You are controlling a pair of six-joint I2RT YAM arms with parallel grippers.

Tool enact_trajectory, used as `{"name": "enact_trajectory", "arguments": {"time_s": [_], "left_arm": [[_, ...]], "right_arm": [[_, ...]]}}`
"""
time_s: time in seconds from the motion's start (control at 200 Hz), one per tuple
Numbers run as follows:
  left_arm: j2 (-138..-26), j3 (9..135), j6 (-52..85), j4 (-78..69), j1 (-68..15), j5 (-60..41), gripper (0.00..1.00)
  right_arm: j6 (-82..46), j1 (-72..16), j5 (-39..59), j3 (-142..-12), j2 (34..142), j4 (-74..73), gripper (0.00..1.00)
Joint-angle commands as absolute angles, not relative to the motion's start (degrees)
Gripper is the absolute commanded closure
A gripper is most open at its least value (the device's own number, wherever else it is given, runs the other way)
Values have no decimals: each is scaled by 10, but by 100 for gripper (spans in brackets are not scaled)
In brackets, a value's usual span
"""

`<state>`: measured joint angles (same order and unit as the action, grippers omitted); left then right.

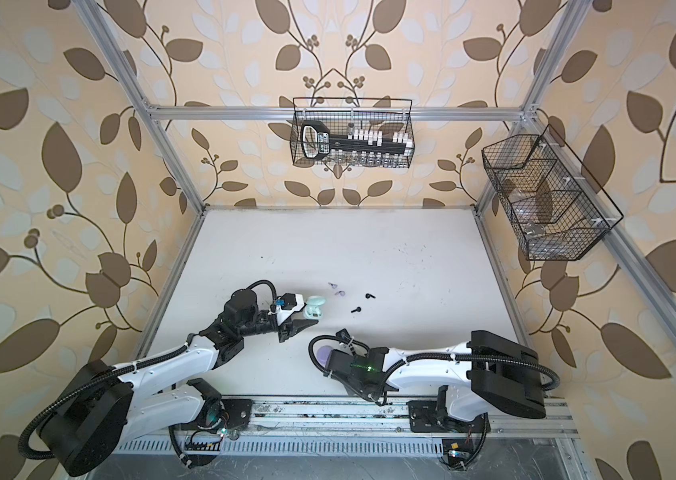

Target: Insert the wireless bluetooth earbuds into the charging case

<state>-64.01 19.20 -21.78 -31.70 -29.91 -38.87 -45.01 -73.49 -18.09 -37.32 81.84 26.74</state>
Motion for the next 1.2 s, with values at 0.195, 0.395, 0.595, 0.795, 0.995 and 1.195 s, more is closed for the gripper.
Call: {"name": "enact_trajectory", "arguments": {"time_s": [0.195, 0.395, 0.595, 0.795, 0.995, 1.195], "left_arm": [[-631, 190, -209, -348, -293, -369, 100], [-627, 189, -208, -345, -293, -368, 100], [-625, 189, -206, -347, -292, -368, 100], [-627, 188, -206, -352, -291, -368, 100], [-631, 188, -206, -355, -291, -369, 100], [-627, 185, -207, -355, -290, -366, 100]], "right_arm": [[-468, -721, -192, -349, 798, 287, 63], [-477, -712, -193, -346, 798, 297, 67], [-492, -705, -196, -339, 777, 319, 68], [-501, -704, -192, -335, 761, 339, 68], [-491, -685, -185, -335, 782, 322, 69], [-477, -658, -175, -336, 798, 302, 70]]}}
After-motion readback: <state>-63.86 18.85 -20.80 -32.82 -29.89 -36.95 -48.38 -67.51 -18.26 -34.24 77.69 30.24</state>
